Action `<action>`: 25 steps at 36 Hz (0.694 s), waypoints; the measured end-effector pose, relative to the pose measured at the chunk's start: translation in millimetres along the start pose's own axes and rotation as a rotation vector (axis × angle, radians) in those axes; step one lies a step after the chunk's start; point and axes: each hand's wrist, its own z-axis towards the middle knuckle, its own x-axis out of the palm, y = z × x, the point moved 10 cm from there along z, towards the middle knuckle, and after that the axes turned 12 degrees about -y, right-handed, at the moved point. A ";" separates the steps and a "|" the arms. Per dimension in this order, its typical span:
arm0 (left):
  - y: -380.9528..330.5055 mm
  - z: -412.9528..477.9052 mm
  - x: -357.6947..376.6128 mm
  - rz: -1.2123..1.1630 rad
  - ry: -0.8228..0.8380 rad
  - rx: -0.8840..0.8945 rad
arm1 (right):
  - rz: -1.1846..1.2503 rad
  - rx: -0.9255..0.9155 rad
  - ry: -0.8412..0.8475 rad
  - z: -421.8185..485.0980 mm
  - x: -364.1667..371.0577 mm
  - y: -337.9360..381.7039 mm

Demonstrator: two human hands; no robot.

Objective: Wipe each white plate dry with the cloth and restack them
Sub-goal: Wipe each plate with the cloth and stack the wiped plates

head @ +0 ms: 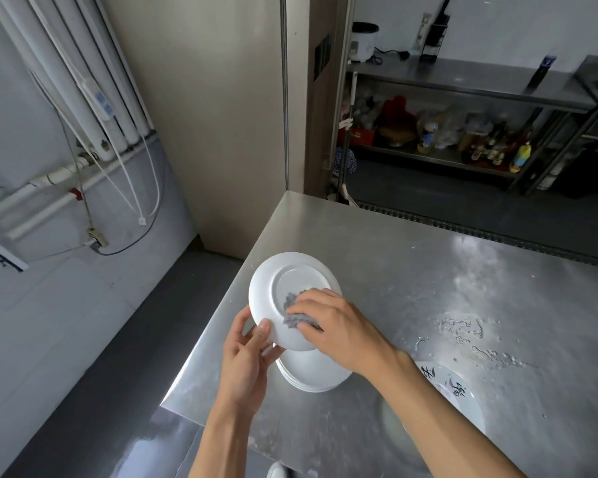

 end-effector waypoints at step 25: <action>-7.7 -20.8 37.9 0.333 0.234 0.083 | 0.033 0.275 -0.255 18.3 -41.1 -23.5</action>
